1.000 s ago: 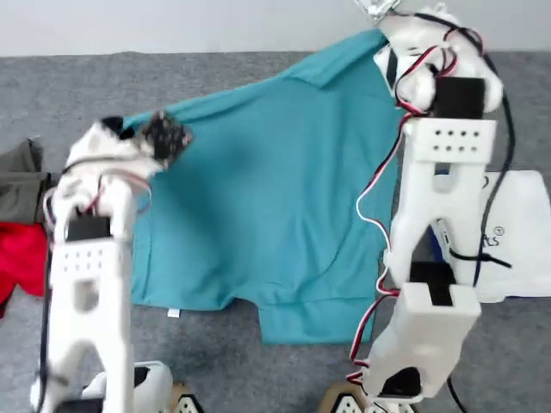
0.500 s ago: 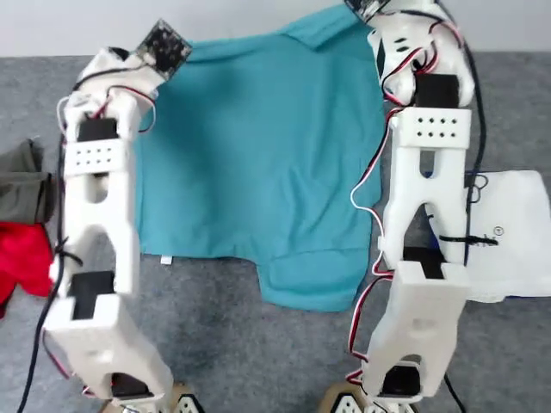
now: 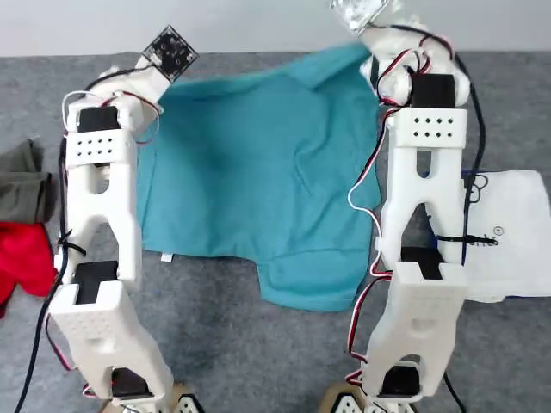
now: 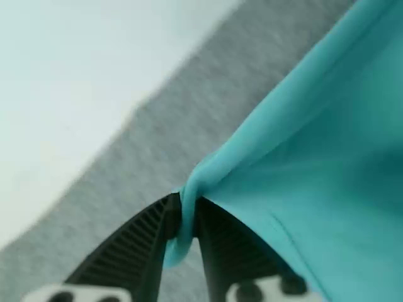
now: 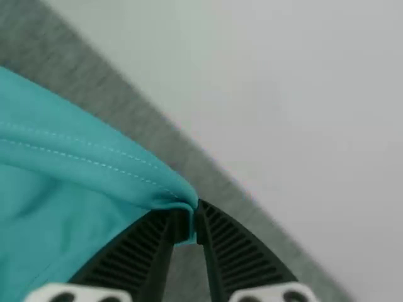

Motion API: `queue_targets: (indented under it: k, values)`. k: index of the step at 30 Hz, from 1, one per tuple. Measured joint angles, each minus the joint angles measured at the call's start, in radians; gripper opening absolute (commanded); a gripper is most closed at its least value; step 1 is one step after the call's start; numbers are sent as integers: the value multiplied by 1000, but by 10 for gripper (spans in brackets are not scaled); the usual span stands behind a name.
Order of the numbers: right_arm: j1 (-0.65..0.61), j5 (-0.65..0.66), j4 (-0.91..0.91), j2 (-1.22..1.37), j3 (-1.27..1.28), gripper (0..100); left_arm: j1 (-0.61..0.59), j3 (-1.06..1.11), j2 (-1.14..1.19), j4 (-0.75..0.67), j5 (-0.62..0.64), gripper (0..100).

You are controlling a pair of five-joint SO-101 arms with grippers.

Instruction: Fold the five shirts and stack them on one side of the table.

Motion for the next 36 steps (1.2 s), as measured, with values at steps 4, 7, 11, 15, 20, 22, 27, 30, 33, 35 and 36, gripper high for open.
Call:
queue_targets:
  k: [4,7,11,15,20,22,27,30,33,35,36]
  values:
    - [-9,3,233,-11,0,9,-2,0,0,155,-12,5]
    - [-8,3,414,-41,0,9,-5,0,0,284,-91,5]
    - [-9,3,588,-61,0,9,-5,0,0,423,-140,5]
    - [-8,-29,598,-106,51,9,-5,0,0,509,-183,5]
    - [-29,-35,598,-247,262,9,-5,0,0,595,-218,5]
    - [-57,-35,598,-328,382,9,-5,0,0,618,-218,5]
    - [-86,-41,598,-543,703,9,-5,11,0,649,-216,6]
    - [-94,-41,598,-652,876,9,-5,51,0,654,-216,6]
    - [-92,-41,598,-746,1017,9,-5,89,0,654,-221,6]
    - [-94,-41,598,-798,1094,9,-5,120,0,631,-224,6]
    - [-94,-41,598,-821,1126,9,-5,135,0,620,-224,6]
